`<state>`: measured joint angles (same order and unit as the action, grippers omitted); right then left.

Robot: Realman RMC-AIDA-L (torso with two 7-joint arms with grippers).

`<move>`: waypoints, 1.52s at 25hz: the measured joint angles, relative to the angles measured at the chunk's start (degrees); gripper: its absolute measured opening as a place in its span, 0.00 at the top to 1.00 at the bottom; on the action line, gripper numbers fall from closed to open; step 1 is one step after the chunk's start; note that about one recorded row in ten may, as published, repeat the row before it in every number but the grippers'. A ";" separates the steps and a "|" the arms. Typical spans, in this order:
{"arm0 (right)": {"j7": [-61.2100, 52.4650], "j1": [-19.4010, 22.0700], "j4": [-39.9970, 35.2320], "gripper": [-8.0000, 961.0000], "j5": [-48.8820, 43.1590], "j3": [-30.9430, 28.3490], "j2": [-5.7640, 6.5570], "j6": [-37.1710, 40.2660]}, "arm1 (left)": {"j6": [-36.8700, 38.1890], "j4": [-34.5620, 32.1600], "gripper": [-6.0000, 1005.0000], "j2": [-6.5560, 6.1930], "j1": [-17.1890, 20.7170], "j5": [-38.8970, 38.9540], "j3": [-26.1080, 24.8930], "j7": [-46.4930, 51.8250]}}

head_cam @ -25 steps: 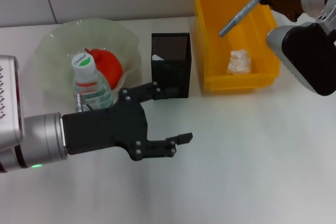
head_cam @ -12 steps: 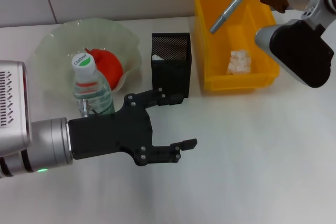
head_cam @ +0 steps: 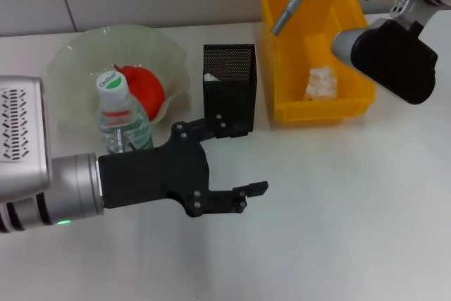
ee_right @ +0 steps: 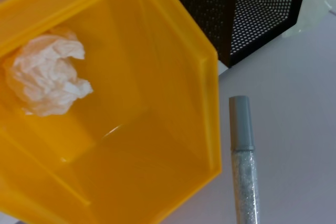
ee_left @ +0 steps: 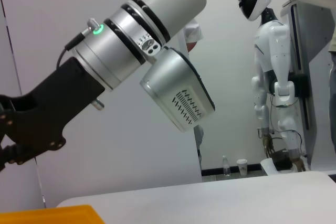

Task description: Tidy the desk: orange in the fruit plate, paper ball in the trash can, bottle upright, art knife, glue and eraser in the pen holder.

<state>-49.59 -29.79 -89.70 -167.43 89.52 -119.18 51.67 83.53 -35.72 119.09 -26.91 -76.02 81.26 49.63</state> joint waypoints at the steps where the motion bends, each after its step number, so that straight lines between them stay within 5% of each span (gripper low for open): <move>1: 0.00 0.00 0.00 0.86 0.00 0.00 0.00 0.00 | -0.19 0.22 0.19 0.00 -0.26 0.06 0.17 -0.16; 38: 6.19 -6.07 10.69 0.86 0.09 5.41 -0.37 -9.04 | -3.57 0.74 0.19 0.00 -0.37 1.71 3.49 -0.77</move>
<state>-43.40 -35.85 -79.01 -167.34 94.94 -119.55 42.64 79.96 -34.98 119.09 -27.28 -74.31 84.75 48.87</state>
